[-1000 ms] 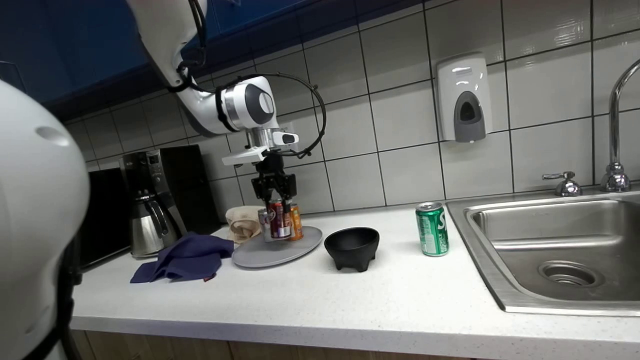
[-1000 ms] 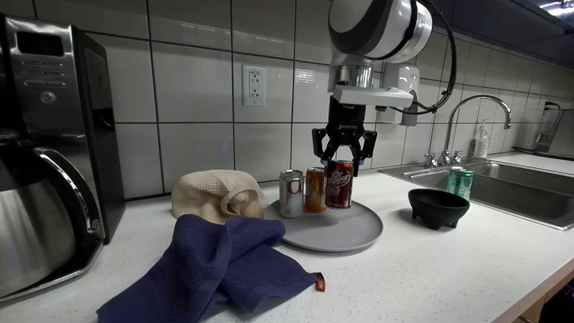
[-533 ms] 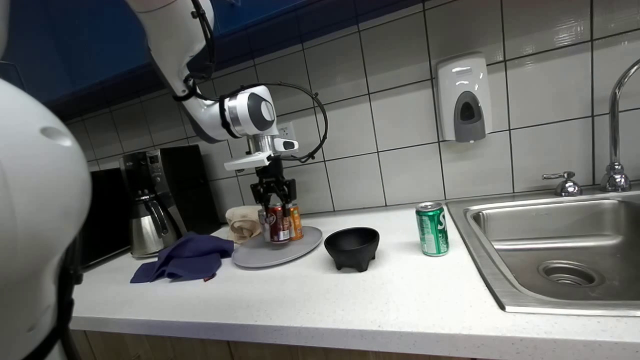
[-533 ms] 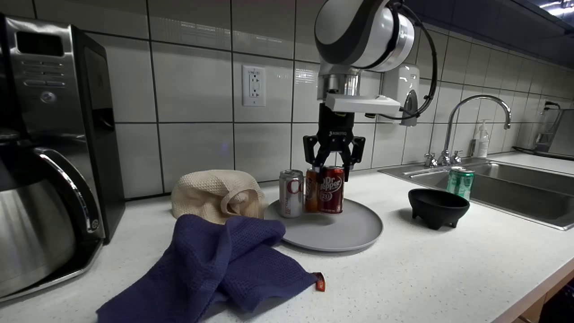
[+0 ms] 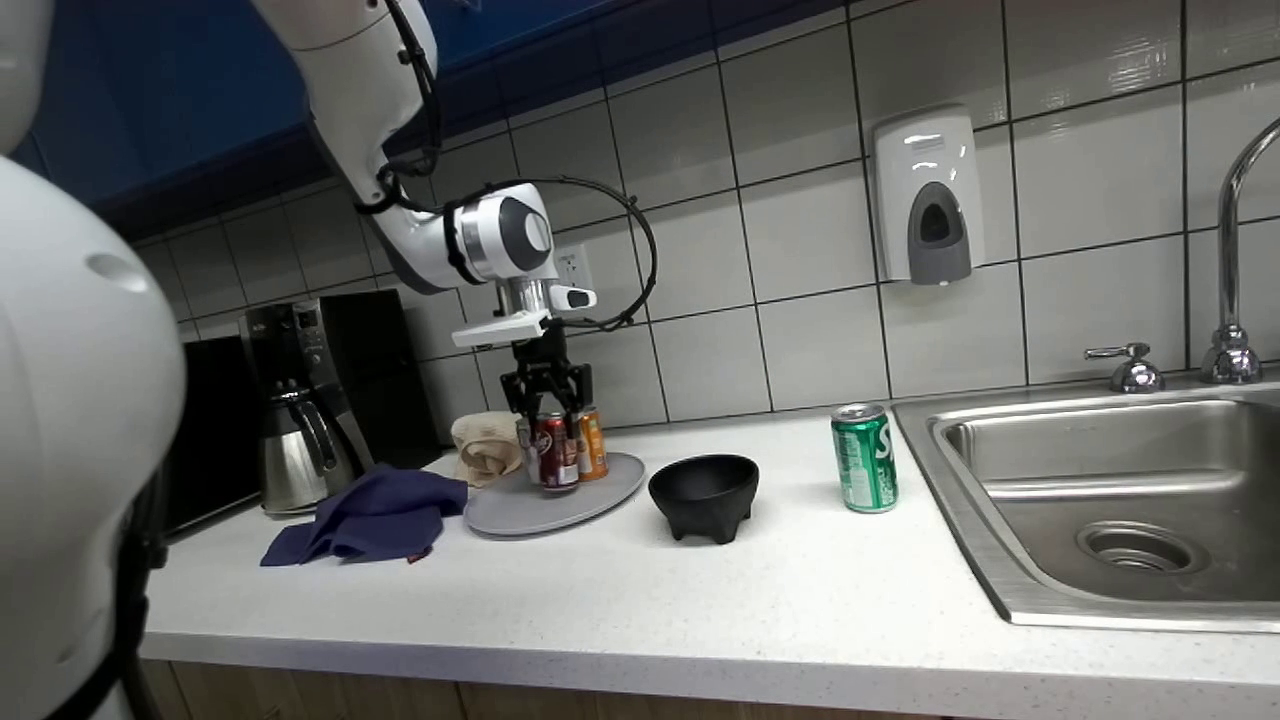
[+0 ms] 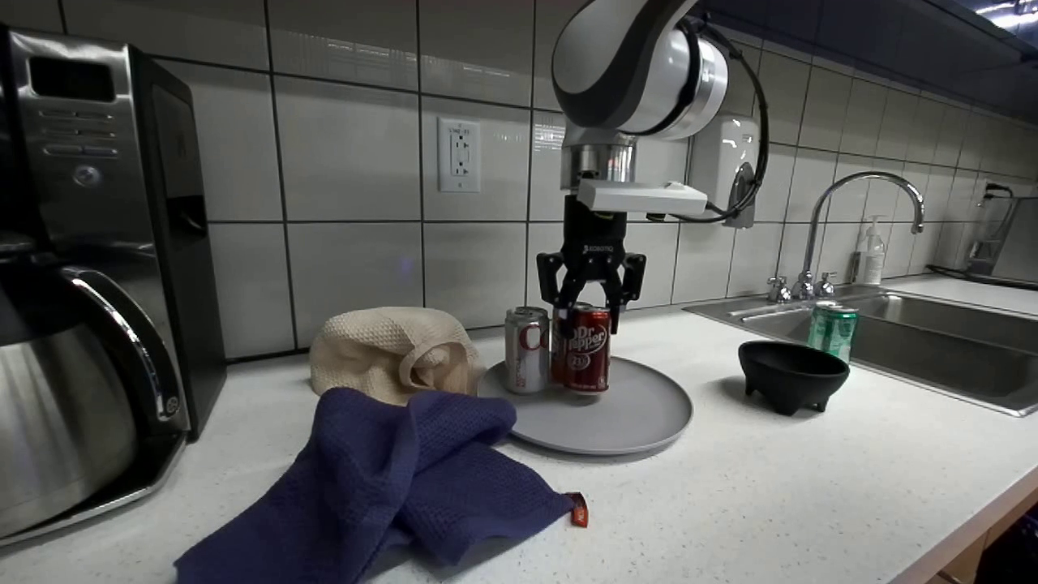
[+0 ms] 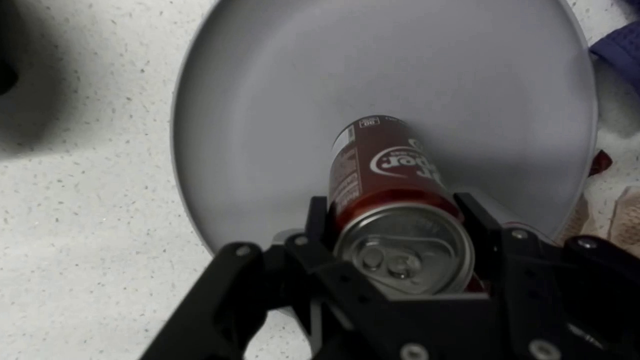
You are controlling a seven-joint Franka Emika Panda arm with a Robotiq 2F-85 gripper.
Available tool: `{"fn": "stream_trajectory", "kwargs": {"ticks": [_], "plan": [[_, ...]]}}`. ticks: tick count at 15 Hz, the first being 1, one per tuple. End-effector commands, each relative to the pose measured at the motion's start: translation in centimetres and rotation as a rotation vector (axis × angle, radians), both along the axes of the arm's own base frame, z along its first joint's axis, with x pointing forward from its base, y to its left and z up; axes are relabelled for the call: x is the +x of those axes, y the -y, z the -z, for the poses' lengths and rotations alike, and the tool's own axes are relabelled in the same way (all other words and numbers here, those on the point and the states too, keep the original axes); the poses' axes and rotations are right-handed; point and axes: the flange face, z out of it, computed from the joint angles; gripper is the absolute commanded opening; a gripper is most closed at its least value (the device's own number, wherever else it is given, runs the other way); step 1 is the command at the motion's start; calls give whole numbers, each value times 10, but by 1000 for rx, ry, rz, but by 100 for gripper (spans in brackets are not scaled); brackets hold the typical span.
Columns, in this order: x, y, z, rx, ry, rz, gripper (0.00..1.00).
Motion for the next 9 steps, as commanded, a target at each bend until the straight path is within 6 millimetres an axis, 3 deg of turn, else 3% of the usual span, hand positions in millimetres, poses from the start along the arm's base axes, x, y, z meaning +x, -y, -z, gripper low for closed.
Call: {"fn": "stream_trajectory", "kwargs": {"ticks": [1,6,7,8,9], "plan": [[7,-3,-6,-13,-1,-55,39],[6,-3,-2,-51,0,-107,39],[6,-3,-3,-53,0,-113,51],[6,-3,-3,-53,0,-118,89],[6,-3,-3,-52,2,-121,90]]}}
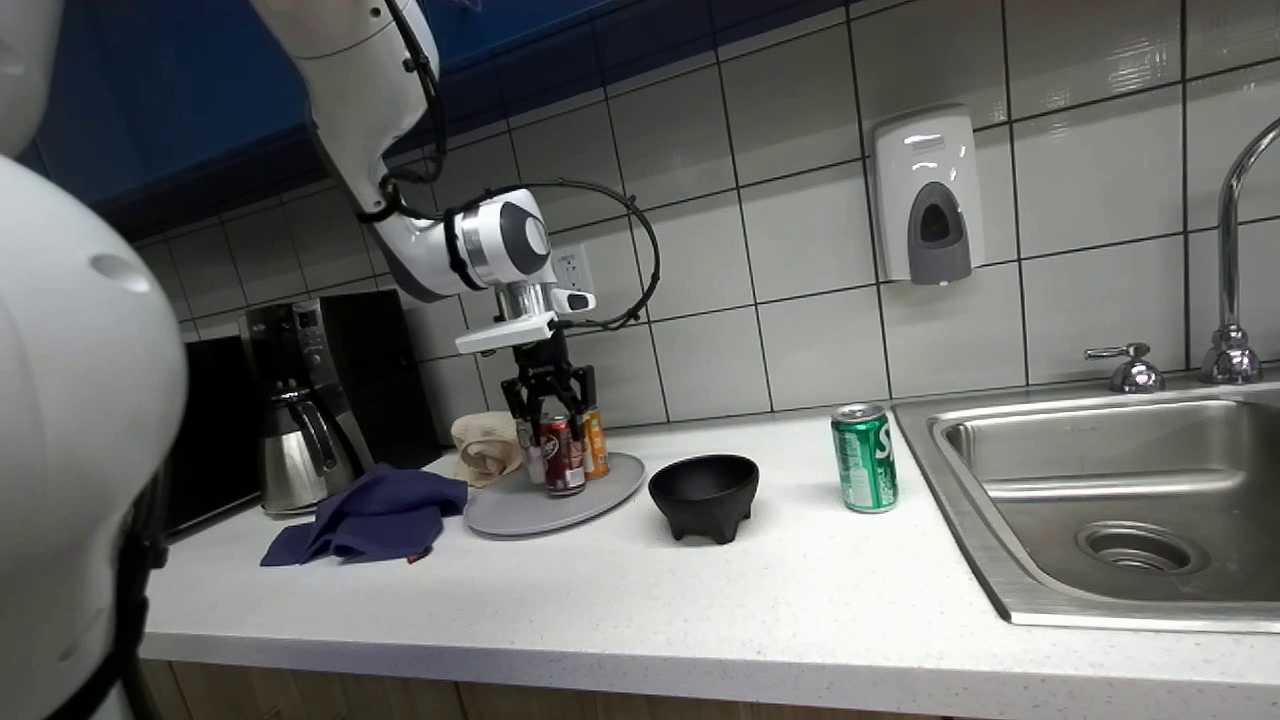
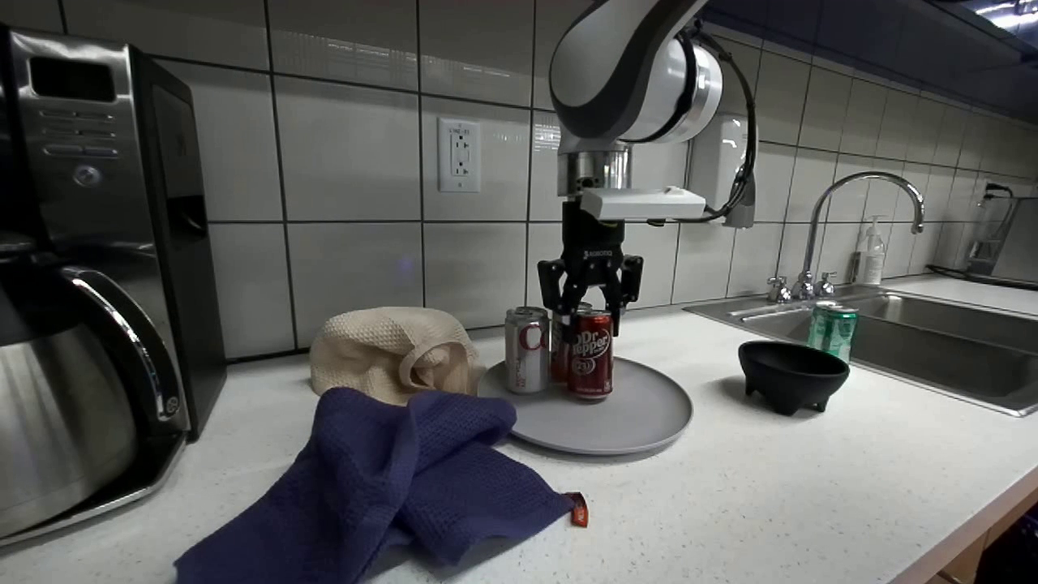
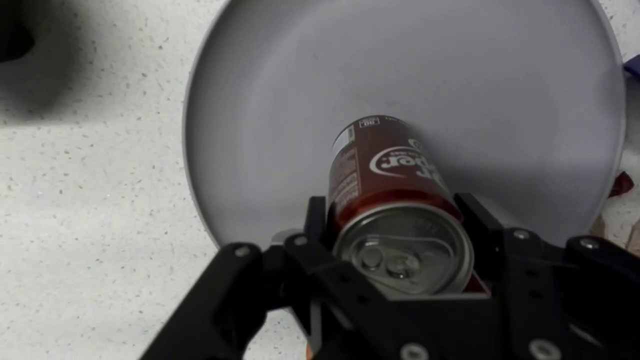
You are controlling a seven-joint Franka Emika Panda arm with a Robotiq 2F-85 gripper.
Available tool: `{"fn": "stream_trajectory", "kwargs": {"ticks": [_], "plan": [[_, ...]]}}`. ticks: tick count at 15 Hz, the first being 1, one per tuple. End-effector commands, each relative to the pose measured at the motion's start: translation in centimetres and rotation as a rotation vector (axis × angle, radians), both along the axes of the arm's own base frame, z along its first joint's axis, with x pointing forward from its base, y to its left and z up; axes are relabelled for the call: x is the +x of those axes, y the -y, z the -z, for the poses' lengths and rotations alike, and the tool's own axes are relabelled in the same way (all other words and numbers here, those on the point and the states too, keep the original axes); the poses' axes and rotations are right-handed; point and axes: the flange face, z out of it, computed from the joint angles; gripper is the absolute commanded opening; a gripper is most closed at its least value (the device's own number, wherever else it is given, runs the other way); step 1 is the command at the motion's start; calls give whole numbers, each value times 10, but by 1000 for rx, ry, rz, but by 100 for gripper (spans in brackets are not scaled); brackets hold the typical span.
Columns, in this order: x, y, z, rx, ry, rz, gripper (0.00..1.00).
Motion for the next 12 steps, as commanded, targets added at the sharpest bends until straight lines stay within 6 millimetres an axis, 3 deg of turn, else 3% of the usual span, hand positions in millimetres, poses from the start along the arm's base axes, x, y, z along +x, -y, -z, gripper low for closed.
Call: {"fn": "stream_trajectory", "kwargs": {"ticks": [1,7,12], "plan": [[5,0,-10,-12,4,-38,96],[7,5,-23,-7,40,-36,100],[7,27,-47,-9,105,17,100]]}}
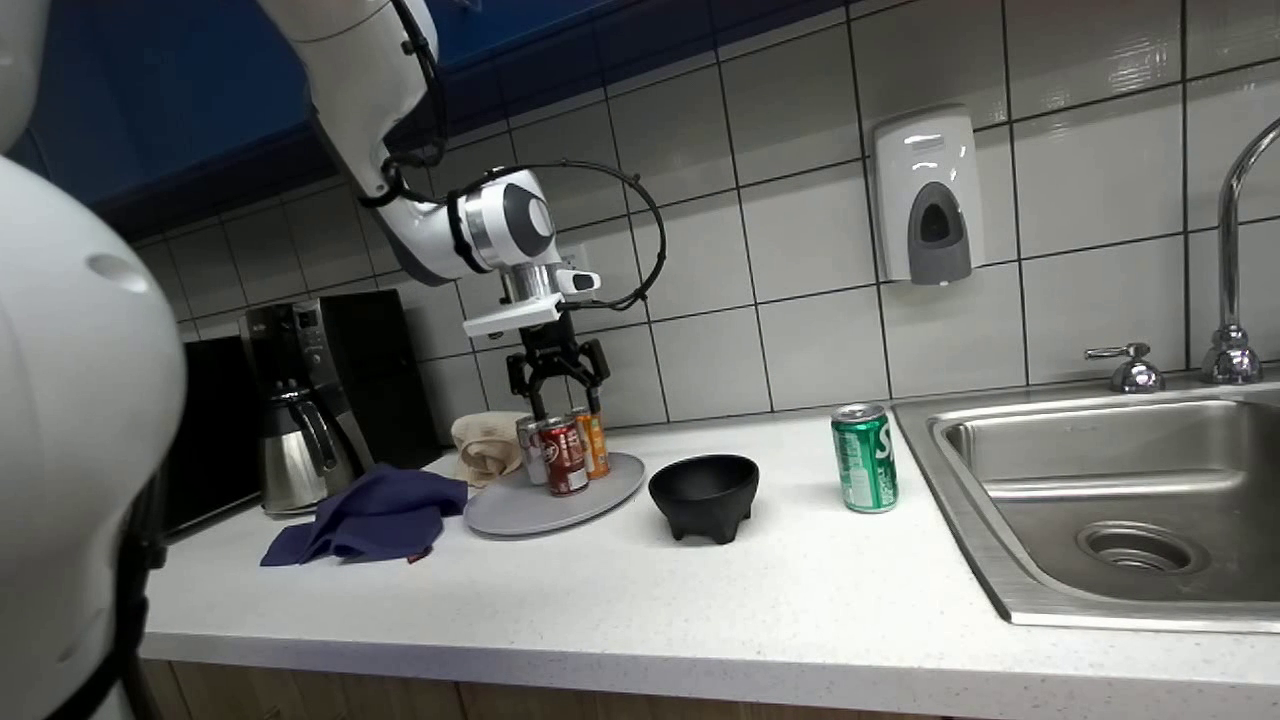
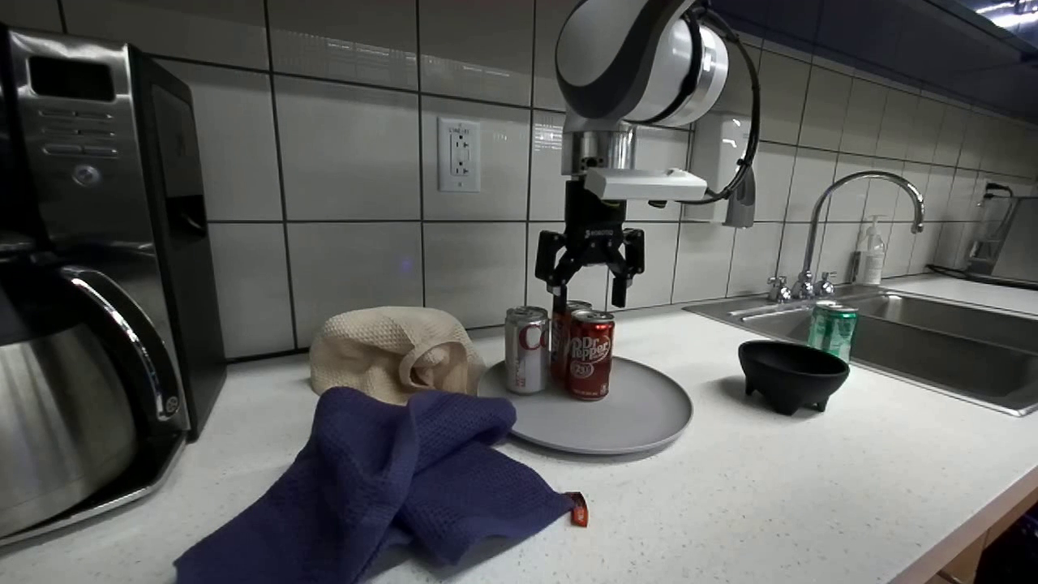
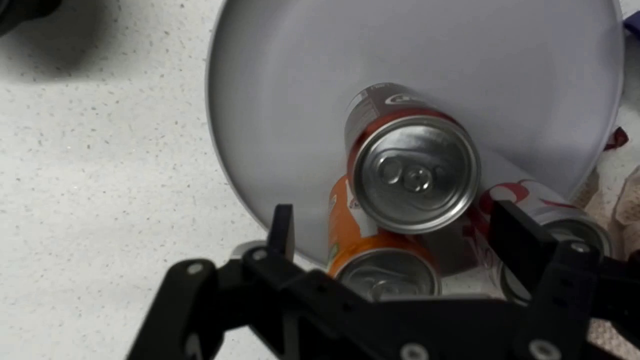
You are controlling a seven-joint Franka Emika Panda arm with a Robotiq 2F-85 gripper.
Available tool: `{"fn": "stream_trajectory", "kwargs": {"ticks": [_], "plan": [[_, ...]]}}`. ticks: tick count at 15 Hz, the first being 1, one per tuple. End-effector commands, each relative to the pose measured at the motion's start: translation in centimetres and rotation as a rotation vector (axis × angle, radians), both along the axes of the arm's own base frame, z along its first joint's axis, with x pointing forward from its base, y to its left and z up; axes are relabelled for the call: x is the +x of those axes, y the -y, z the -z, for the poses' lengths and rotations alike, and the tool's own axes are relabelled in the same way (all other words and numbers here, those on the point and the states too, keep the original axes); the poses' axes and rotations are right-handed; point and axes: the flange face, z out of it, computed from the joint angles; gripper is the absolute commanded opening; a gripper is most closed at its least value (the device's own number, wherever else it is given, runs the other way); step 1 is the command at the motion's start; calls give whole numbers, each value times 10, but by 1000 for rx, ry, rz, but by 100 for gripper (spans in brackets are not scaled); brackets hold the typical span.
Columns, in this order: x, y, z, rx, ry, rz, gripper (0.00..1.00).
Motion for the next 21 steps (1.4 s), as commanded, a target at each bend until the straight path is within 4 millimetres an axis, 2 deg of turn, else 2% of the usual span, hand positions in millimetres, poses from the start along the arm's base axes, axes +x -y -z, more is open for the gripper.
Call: {"fn": "stream_trajectory", "kwargs": {"ticks": [1,7,11,15,21], "plan": [[-2,22,-26,-12,54,33,100],[-1,81,-49,-17,84,139,100],[-9,121,-60,-32,92,218,100],[-24,152,-66,-38,92,295,100],[-62,189,-66,-34,83,402,100]]}}
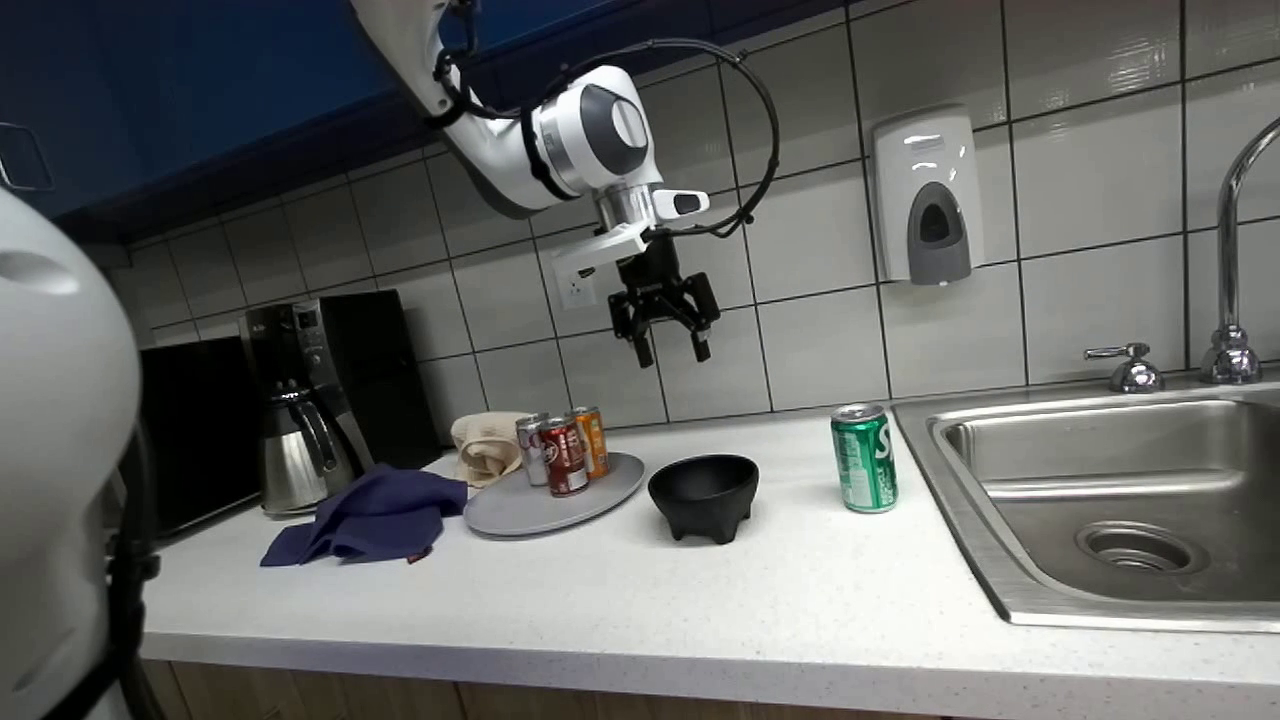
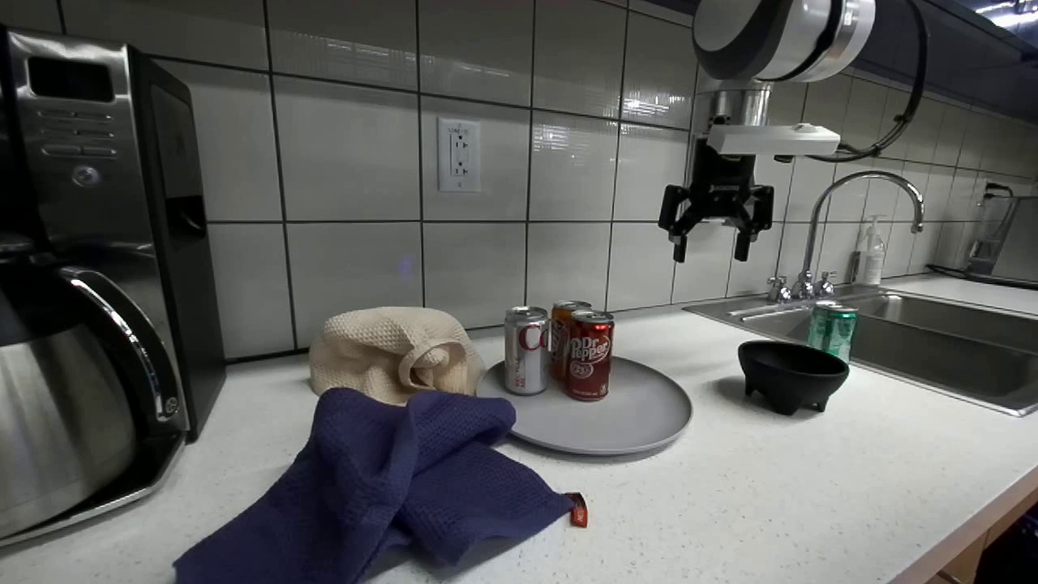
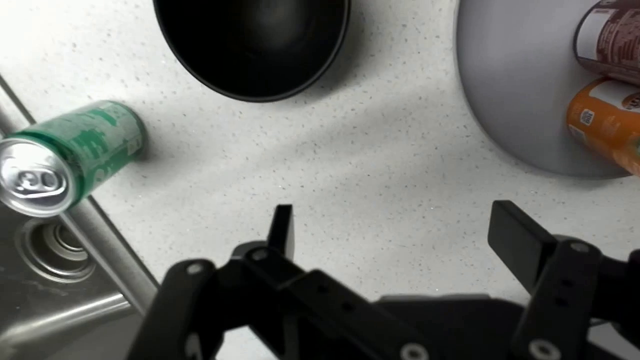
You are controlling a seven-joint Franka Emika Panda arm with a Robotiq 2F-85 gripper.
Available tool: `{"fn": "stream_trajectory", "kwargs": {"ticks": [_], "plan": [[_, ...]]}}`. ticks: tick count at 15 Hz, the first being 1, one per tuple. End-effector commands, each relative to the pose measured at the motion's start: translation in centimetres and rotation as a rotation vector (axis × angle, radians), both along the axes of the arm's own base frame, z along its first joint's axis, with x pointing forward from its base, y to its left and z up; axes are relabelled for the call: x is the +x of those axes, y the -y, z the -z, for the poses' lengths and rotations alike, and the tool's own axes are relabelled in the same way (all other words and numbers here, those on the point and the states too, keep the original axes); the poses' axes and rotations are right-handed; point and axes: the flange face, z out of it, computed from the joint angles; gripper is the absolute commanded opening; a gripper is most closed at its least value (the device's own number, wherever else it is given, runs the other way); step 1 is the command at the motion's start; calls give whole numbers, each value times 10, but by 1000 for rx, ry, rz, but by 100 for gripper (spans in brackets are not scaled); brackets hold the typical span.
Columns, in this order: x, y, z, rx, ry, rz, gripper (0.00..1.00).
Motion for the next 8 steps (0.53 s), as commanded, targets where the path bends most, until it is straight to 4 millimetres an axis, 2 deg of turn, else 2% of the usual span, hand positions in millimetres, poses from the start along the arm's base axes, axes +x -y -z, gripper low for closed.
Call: {"fn": "stream_trajectory", "kwargs": {"ticks": [1,8], "plan": [[-33,16,-6,-3,10,62,100],[-70,58,3,10,15,100,100]]}}
